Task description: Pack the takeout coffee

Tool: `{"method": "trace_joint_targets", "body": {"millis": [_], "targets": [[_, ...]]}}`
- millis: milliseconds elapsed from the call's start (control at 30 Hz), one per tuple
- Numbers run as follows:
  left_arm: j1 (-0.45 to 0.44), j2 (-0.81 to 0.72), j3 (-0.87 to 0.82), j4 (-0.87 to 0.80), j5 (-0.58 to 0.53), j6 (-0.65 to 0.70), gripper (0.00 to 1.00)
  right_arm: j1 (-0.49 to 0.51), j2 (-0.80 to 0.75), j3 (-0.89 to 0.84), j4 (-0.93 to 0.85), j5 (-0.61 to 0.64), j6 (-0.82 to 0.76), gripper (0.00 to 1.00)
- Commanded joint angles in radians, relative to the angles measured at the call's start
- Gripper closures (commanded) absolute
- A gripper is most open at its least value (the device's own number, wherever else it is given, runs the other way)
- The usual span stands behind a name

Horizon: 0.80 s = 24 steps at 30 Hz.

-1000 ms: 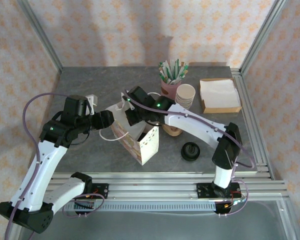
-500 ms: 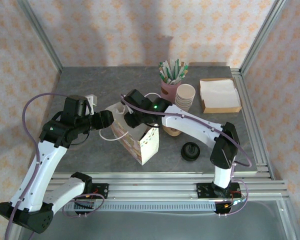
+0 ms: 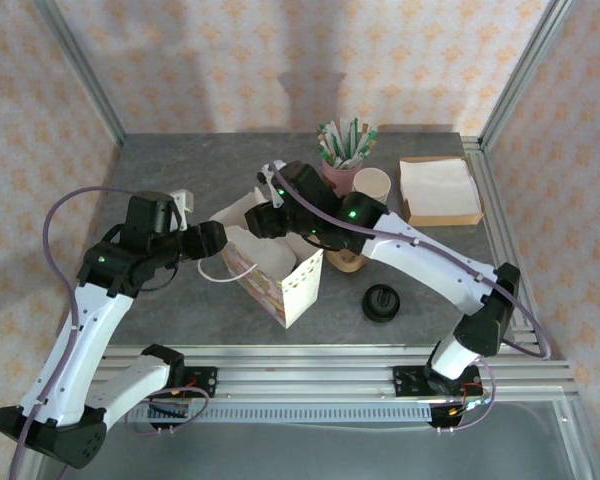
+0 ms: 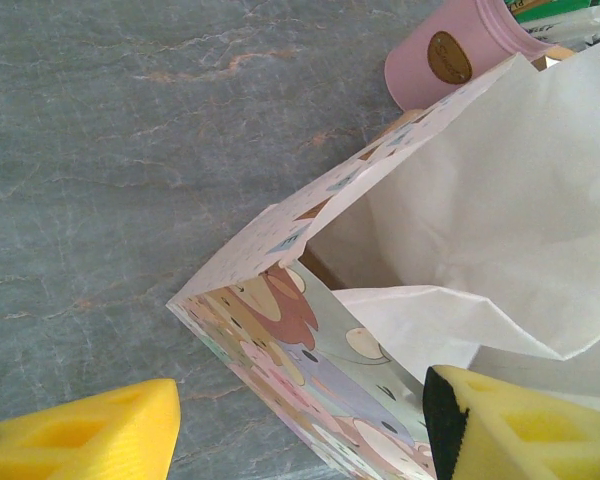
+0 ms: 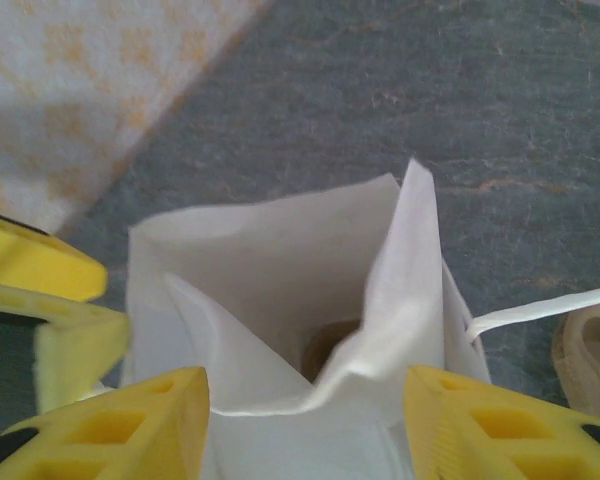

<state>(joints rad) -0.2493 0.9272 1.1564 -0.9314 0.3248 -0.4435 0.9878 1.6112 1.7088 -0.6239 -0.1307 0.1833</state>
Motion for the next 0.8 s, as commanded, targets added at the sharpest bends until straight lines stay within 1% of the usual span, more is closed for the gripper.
{"method": "trace_joint_targets", "body": {"millis": [0,133,300,400,500,633,700,767], "targets": [[-0.007,-0.013,-0.006,-0.026,-0.023,0.013,0.34,0.004,-0.021,-0.024,0.073,0.030,0.052,0.47],[-0.007,-0.016,-0.003,-0.027,-0.024,0.014,0.34,0.004,-0.001,-0.014,0.104,0.085,0.074,0.48],[-0.007,-0.018,-0.003,-0.032,-0.027,0.013,0.34,0.004,0.064,0.045,0.039,0.088,0.089,0.58],[-0.007,-0.019,-0.004,-0.031,-0.026,0.013,0.34,0.005,0.094,0.058,-0.002,0.096,0.099,0.62],[-0.008,-0.021,-0.003,-0.030,-0.027,0.012,0.34,0.004,0.113,0.061,-0.026,0.099,0.107,0.76],[-0.007,-0.020,-0.001,-0.028,-0.027,0.011,0.34,0.004,0.136,0.077,-0.046,0.055,0.120,0.96],[-0.007,-0.019,0.000,-0.029,-0.028,0.011,0.34,0.005,0.140,0.077,-0.052,0.035,0.121,1.00],[-0.007,-0.021,0.000,-0.031,-0.028,0.013,0.34,0.005,0.142,0.065,-0.054,0.026,0.120,1.00]]}}
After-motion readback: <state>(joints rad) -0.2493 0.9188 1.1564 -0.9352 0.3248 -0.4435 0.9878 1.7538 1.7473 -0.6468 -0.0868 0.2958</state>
